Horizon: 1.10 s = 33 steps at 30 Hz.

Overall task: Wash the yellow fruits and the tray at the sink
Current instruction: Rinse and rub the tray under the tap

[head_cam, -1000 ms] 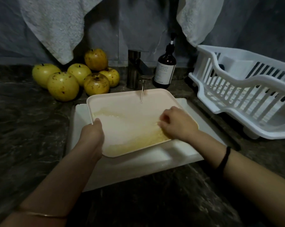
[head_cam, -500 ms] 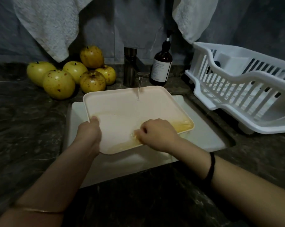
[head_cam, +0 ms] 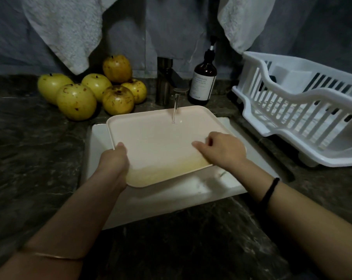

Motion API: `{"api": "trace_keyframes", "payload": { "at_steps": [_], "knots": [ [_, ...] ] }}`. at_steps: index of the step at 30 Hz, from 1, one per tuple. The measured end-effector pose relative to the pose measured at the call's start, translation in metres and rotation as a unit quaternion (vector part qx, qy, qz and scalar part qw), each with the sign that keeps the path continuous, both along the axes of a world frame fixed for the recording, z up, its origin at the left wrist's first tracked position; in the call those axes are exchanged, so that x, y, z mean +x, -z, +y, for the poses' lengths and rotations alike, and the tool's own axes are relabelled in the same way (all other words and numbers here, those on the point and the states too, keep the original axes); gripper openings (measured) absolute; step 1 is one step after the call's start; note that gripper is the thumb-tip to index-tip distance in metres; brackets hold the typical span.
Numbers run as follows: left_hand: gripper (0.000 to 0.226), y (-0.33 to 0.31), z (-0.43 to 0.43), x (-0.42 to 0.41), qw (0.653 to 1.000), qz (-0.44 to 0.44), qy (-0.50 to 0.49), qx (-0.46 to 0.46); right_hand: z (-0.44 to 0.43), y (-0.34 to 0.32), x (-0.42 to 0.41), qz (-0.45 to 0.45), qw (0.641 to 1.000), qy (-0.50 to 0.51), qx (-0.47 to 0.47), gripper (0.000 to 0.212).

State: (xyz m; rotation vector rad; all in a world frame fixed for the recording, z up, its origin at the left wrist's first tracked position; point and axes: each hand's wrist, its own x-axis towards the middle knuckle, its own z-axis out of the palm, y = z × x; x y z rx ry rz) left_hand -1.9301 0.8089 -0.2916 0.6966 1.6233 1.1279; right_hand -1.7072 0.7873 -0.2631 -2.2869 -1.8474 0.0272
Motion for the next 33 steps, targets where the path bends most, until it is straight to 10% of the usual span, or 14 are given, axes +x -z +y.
{"api": "trace_keyframes", "payload": {
  "at_steps": [6, 16, 25, 33],
  "knots": [
    [0.05, 0.004, 0.004, -0.001, 0.999, -0.035, -0.002, -0.023, 0.0, 0.009, 0.015, 0.033, 0.987, 0.124, 0.093, 0.048],
    [0.037, -0.004, 0.003, -0.005, 0.99, -0.133, 0.042, 0.016, 0.0, 0.026, 0.024, 0.161, 0.974, 0.151, -0.049, 0.062],
    [0.03, -0.005, 0.003, -0.004, 0.997, -0.051, 0.042, 0.038, 0.003, 0.031, 0.033, 0.204, 0.952, 0.197, -0.113, 0.066],
    [0.03, 0.002, 0.006, -0.009, 0.998, 0.023, 0.048, -0.018, -0.007, 0.018, 0.041, 0.211, 0.941, 0.258, 0.055, 0.036]
  ]
}}
